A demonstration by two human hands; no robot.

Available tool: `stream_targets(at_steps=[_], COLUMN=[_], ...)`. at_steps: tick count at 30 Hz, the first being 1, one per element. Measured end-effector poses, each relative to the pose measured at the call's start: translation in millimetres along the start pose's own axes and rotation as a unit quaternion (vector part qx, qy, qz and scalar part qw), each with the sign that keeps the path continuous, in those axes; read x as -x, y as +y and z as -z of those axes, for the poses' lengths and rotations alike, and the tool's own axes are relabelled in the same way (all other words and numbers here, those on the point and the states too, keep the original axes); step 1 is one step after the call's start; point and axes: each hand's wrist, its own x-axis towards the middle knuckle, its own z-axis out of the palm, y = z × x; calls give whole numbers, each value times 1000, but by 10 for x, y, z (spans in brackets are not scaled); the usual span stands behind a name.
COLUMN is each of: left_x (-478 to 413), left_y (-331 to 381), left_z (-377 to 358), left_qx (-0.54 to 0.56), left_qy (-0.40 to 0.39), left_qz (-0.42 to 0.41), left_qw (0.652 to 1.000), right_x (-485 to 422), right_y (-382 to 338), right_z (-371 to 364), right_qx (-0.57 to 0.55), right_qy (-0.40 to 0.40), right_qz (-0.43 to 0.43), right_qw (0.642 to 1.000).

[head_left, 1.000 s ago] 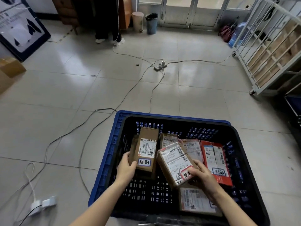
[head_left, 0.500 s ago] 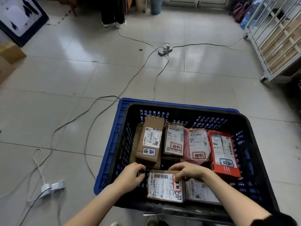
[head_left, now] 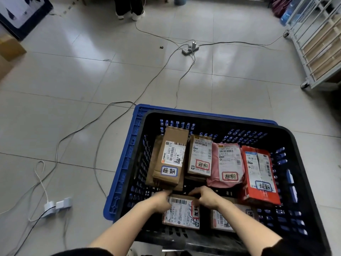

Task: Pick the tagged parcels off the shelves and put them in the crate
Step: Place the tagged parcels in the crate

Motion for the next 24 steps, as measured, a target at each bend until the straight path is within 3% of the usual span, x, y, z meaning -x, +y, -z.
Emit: stream_targets(at_steps=[10,16,24], left_x=[-98,33,375], left_y=[15,56,239], left_z=[-39,4,88], left_qx=[-64,-83,-168], left_qy=[-34,-19,22], left_qz=[24,-7,-90], left_qw=[997,996,981], right_x=[-63,64,594], right_y=[90,55,36], right_z=[-153,-126,-41], right_qx=[36,55,172], right_qy=[24,43,120], right_qz=[7,17,26], right_qw=[999,997,977])
